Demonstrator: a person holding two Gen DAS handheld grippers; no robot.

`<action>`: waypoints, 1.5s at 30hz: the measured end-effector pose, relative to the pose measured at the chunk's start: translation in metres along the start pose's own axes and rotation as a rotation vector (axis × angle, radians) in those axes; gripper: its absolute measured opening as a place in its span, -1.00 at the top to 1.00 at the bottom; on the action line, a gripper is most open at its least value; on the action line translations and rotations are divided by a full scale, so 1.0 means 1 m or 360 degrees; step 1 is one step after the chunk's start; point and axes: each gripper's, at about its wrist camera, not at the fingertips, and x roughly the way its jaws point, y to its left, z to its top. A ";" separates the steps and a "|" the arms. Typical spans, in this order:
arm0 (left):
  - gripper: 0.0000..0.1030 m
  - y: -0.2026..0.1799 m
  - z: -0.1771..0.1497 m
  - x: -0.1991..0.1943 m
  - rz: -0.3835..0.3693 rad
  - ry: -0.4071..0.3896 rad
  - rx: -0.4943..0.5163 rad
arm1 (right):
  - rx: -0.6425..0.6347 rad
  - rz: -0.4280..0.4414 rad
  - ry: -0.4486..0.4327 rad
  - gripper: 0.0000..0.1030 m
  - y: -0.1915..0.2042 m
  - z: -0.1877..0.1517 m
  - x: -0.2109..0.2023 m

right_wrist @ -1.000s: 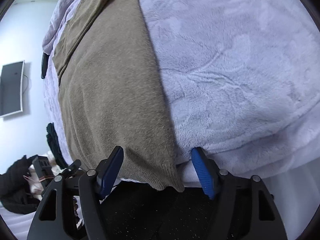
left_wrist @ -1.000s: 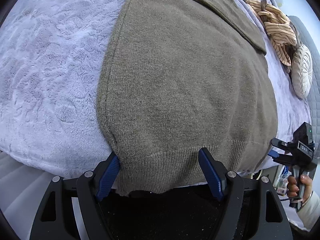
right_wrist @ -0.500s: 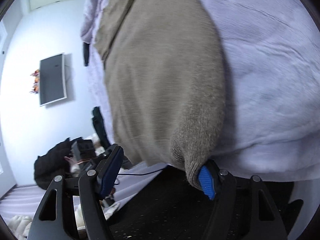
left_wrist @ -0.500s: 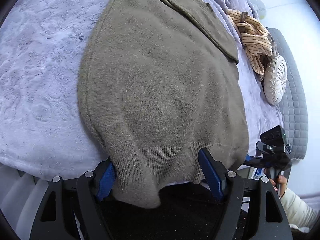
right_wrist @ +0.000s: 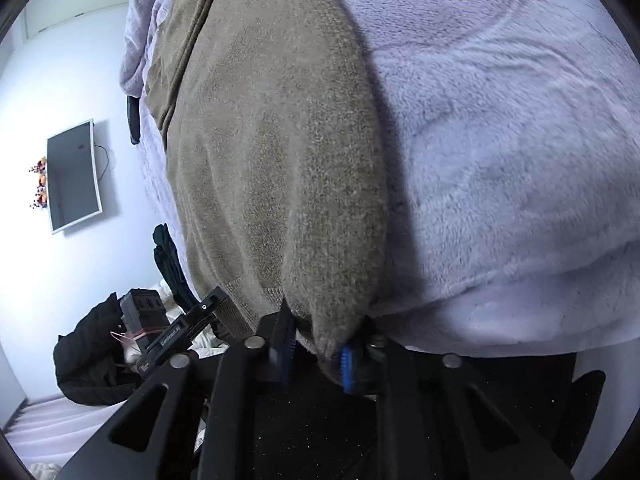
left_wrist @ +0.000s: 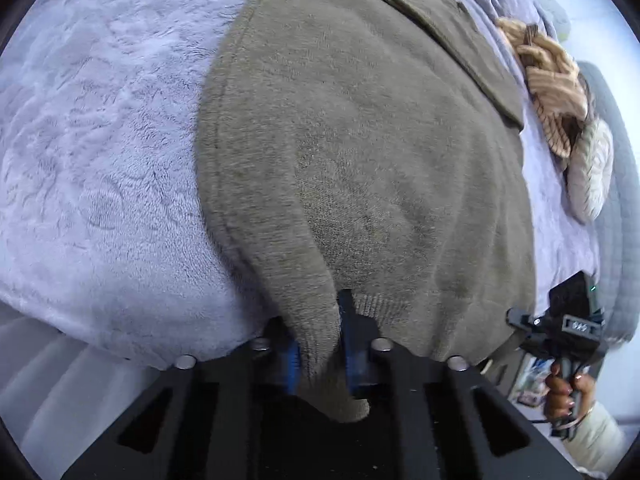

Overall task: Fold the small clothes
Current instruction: 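Grasp the hem with the right tool while the left tool grasps the hem, then lift the hem with both tools and fold it toward the collar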

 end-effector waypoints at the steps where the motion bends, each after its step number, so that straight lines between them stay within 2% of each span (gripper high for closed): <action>1: 0.69 -0.001 -0.001 -0.004 -0.0012 -0.0018 -0.0008 | 0.0008 0.0025 -0.0005 0.72 0.000 0.000 -0.002; 8: 0.69 -0.019 0.001 -0.037 -0.0155 -0.0187 -0.0080 | -0.0023 0.0336 -0.0037 0.74 0.024 0.001 -0.016; 15: 0.69 -0.047 0.019 -0.059 -0.0222 -0.0334 -0.0118 | -0.0143 0.0461 -0.0026 0.77 0.060 0.013 -0.036; 21: 0.69 -0.078 0.050 -0.069 -0.0293 -0.0426 -0.0116 | -0.0211 0.0579 -0.0064 0.83 0.090 0.032 -0.055; 28: 0.69 -0.093 0.105 -0.082 -0.0348 -0.0495 0.0004 | -0.0259 0.0627 -0.0178 0.83 0.121 0.066 -0.072; 38: 0.69 -0.096 0.204 -0.101 -0.0484 -0.0524 0.0101 | -0.0218 0.0758 -0.0443 0.83 0.177 0.124 -0.090; 45: 0.69 -0.089 0.277 -0.095 -0.0436 -0.0563 0.0120 | -0.0233 0.0743 -0.0560 0.83 0.218 0.178 -0.095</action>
